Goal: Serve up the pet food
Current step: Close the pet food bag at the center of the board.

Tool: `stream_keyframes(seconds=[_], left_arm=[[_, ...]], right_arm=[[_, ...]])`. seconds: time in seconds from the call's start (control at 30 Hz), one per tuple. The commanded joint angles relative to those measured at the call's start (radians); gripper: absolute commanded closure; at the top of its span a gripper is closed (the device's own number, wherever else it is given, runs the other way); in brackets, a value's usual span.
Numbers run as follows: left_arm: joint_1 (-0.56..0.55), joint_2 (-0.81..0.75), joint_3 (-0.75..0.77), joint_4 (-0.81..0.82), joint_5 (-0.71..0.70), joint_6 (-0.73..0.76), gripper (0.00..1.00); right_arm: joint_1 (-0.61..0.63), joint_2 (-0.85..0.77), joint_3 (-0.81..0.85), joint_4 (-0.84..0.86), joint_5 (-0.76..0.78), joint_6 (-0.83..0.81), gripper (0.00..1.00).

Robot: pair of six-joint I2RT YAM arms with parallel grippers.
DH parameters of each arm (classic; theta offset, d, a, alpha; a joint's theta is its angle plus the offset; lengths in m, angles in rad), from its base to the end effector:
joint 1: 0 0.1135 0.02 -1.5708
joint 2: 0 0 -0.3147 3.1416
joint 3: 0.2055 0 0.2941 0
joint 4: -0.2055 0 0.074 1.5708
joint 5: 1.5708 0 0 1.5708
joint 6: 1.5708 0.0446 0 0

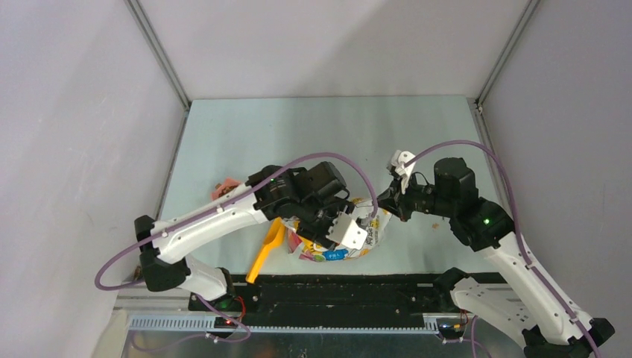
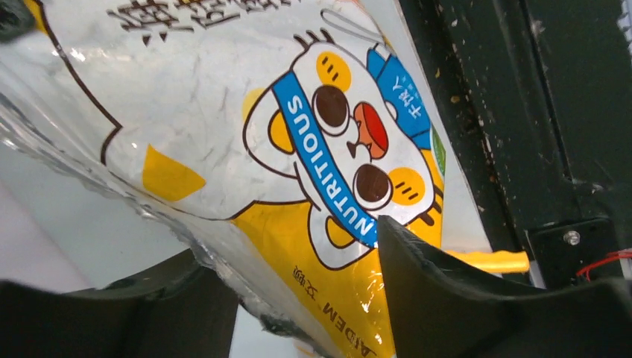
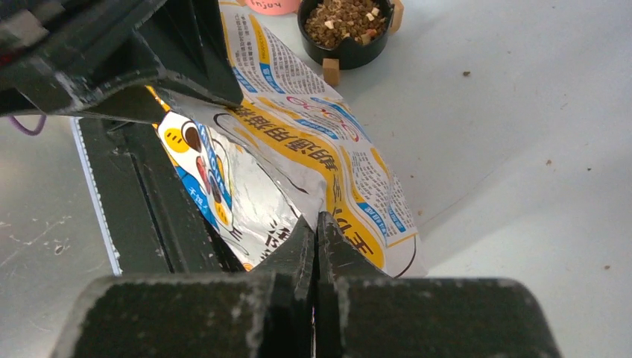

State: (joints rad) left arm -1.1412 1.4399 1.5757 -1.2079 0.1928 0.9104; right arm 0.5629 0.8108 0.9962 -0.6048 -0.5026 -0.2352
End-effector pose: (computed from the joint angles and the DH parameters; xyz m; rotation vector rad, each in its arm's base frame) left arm 0.1223 -0.2876 0.4205 2.2992 1.3176 -0.3322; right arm 0.1394 0.1134 0.4076 -1.0715 1.6935 0.7100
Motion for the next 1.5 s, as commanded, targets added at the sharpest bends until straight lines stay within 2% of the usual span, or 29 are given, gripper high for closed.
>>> stream_keyframes(seconds=[0.0, 0.03, 0.1, 0.13, 0.17, 0.2, 0.23, 0.27, 0.37, 0.5, 0.57, 0.77, 0.9, 0.97, 1.03, 1.07, 1.13, 1.4, 1.43, 1.47], left_arm=[[-0.031, -0.001, -0.002, -0.080, -0.081, 0.016, 0.40], [-0.031, -0.016, -0.013, -0.052, -0.098, 0.016, 0.43], [-0.031, -0.036, -0.037, -0.032, -0.094, 0.022, 0.57], [-0.031, -0.040, -0.043, -0.029, -0.091, 0.024, 0.68], [-0.031, -0.047, -0.046, -0.029, -0.083, 0.025, 0.73], [-0.031, -0.050, -0.049, -0.026, -0.085, 0.025, 0.82], [-0.031, -0.054, -0.060, -0.021, -0.093, 0.028, 0.85], [-0.031, -0.058, -0.068, -0.018, -0.102, 0.033, 0.95], [-0.031, -0.075, -0.087, -0.001, -0.152, 0.034, 1.00], [-0.031, -0.107, -0.072, -0.016, -0.185, 0.045, 1.00], [-0.031, -0.131, -0.070, -0.017, -0.188, 0.053, 1.00], [-0.031, -0.183, -0.070, -0.024, -0.190, 0.062, 1.00], [-0.031, -0.194, -0.075, -0.029, -0.186, 0.061, 1.00], [-0.031, -0.194, -0.076, -0.029, -0.182, 0.064, 1.00], [-0.030, -0.193, -0.077, -0.032, -0.183, 0.065, 1.00], [-0.030, -0.192, -0.076, -0.031, -0.183, 0.065, 1.00], [-0.031, -0.191, -0.076, -0.034, -0.184, 0.068, 1.00], [-0.031, -0.199, -0.074, -0.037, -0.189, 0.067, 1.00], [-0.031, -0.202, -0.074, -0.035, -0.186, 0.068, 1.00], [-0.031, -0.204, -0.075, -0.033, -0.183, 0.067, 1.00]], right_arm=[[0.012, -0.063, 0.021, 0.193, -0.010, 0.067, 1.00], [0.023, -0.062, 0.020, 0.174, -0.025, 0.058, 1.00], [0.043, -0.061, 0.021, 0.151, -0.019, 0.047, 0.97], [0.049, -0.062, 0.021, 0.145, -0.006, 0.045, 0.94], [0.063, -0.068, 0.021, 0.122, -0.007, 0.030, 0.85], [0.071, -0.078, 0.022, 0.105, -0.017, 0.014, 0.81], [0.092, -0.084, 0.024, 0.052, -0.021, -0.034, 0.73], [0.103, -0.098, 0.029, 0.018, -0.029, -0.060, 0.69], [0.168, -0.120, 0.033, -0.130, -0.035, -0.233, 0.55], [0.223, -0.098, 0.058, -0.219, 0.042, -0.365, 0.45], [0.238, -0.071, 0.075, -0.261, 0.094, -0.434, 0.44], [0.276, -0.031, 0.099, -0.243, 0.327, -0.519, 0.45], [0.286, -0.031, 0.098, -0.215, 0.393, -0.572, 0.46], [0.289, -0.030, 0.099, -0.211, 0.394, -0.600, 0.51], [0.294, -0.029, 0.100, -0.209, 0.384, -0.616, 0.64], [0.296, -0.027, 0.103, -0.210, 0.381, -0.617, 0.82], [0.301, -0.024, 0.116, -0.231, 0.358, -0.616, 1.00], [0.303, -0.029, 0.143, -0.266, 0.323, -0.584, 1.00], [0.304, -0.026, 0.144, -0.262, 0.313, -0.590, 0.96], [0.305, -0.019, 0.144, -0.262, 0.304, -0.597, 0.83]])
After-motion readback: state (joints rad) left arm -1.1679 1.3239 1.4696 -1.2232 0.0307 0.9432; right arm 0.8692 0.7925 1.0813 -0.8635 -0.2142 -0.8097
